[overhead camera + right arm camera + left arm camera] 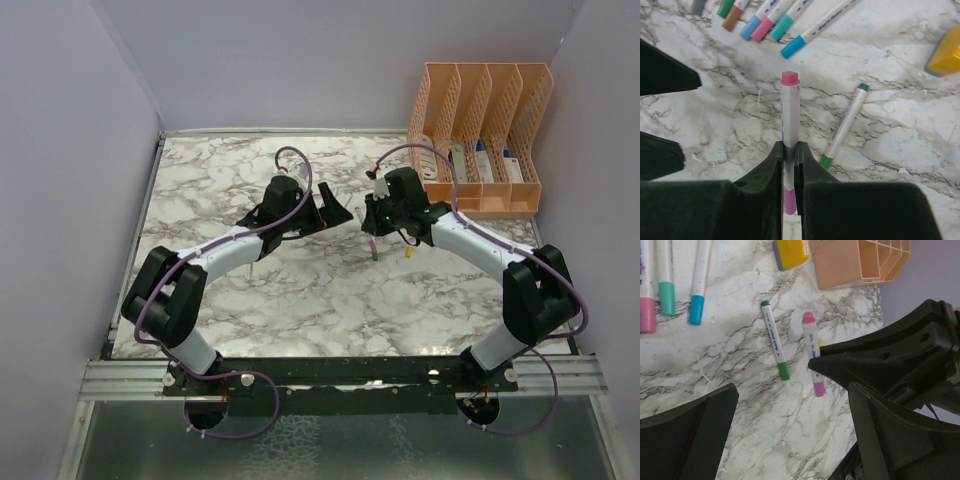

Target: Open the pen caps

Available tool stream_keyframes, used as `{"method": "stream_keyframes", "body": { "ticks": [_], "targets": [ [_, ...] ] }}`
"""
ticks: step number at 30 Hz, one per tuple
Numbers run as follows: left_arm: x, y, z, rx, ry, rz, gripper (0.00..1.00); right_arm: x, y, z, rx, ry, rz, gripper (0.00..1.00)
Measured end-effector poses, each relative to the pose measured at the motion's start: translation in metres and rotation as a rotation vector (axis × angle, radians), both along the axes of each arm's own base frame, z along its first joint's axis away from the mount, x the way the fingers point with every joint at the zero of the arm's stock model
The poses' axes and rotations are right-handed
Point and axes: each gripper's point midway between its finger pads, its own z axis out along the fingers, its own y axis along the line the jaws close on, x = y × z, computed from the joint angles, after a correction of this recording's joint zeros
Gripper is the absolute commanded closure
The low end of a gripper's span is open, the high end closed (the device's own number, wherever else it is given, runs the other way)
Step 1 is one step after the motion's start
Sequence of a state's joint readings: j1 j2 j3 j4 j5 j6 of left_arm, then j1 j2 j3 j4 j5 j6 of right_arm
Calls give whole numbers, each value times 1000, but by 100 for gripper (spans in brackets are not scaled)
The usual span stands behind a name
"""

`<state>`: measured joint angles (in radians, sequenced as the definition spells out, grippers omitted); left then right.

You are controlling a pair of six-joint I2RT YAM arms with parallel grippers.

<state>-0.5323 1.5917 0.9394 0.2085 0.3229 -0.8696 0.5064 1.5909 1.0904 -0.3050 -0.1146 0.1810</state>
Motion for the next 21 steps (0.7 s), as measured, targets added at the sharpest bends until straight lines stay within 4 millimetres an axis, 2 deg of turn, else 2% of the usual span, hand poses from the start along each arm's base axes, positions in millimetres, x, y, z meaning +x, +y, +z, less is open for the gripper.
{"method": "stream_keyframes", "body": {
  "ticks": [7, 11, 21],
  "targets": [
    [2, -19, 10, -23, -26, -10, 7, -13, 25, 11, 78, -22, 109, 99],
    [4, -20, 7, -23, -17, 7, 9, -16, 30, 20, 122, -39, 138, 99],
    [13, -21, 9, -48, -20, 72, 15, -33, 56, 42, 242, -70, 256, 99]
  ]
}}
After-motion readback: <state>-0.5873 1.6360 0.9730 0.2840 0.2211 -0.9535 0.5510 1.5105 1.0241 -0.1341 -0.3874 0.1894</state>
